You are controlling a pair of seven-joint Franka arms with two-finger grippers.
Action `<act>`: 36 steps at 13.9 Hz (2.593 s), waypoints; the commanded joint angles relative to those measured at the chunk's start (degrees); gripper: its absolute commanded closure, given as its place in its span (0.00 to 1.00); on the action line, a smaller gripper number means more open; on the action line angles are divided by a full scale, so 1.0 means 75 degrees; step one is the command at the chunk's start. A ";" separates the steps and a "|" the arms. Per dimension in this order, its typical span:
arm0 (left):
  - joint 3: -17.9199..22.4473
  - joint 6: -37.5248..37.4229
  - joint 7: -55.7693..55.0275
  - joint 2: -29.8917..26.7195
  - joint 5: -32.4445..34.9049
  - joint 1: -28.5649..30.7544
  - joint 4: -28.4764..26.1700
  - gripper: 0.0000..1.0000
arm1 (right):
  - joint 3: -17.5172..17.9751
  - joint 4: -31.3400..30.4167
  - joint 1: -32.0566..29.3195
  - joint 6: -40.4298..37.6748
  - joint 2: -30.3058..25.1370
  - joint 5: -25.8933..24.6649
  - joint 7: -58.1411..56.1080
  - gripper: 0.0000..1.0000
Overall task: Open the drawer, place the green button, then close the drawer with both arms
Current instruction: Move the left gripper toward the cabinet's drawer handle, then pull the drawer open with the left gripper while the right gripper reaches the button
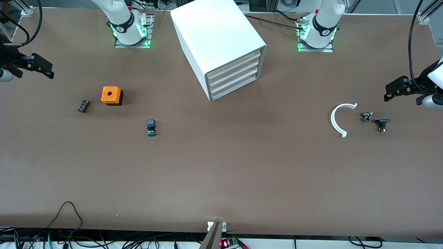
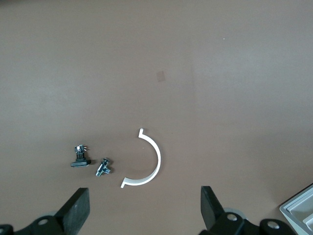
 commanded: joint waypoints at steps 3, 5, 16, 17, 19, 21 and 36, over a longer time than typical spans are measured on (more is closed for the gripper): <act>-0.0031 -0.0141 0.0230 0.0184 -0.0171 -0.0012 0.0279 0.00 | -0.0006 0.0207 -0.0028 -0.0149 0.0093 0.0151 0.0081 0.00; -0.0054 -0.0129 0.0219 0.0359 -0.0206 -0.0071 0.0279 0.00 | -0.0006 0.0207 -0.0028 -0.0138 0.0152 0.0093 0.0034 0.00; -0.0078 -0.0399 0.0230 0.2103 -0.3810 -0.0082 -0.0432 0.00 | 0.0029 0.0452 -0.0051 0.0343 0.0924 0.0175 0.0081 0.00; -0.0078 -0.0340 0.0231 0.2385 -0.4245 -0.0315 -0.0644 0.00 | 0.0064 0.0604 -0.0039 0.0331 0.1111 0.0175 0.0081 0.00; -0.0078 -0.0223 0.0231 0.2947 -0.4483 -0.0690 -0.0717 0.00 | 0.0135 0.0652 0.0019 0.0342 0.1242 0.0175 0.0081 0.00; -0.0089 -0.0094 0.0370 0.3475 -0.4740 -0.1008 -0.0752 0.00 | 0.0135 0.0675 0.0055 0.0343 0.1300 0.0198 0.0081 0.00; -0.1706 0.1523 0.4320 0.4157 -0.8855 -0.1876 -0.3822 0.12 | 0.0158 0.0617 0.0172 0.1219 0.2471 0.1007 0.0069 0.00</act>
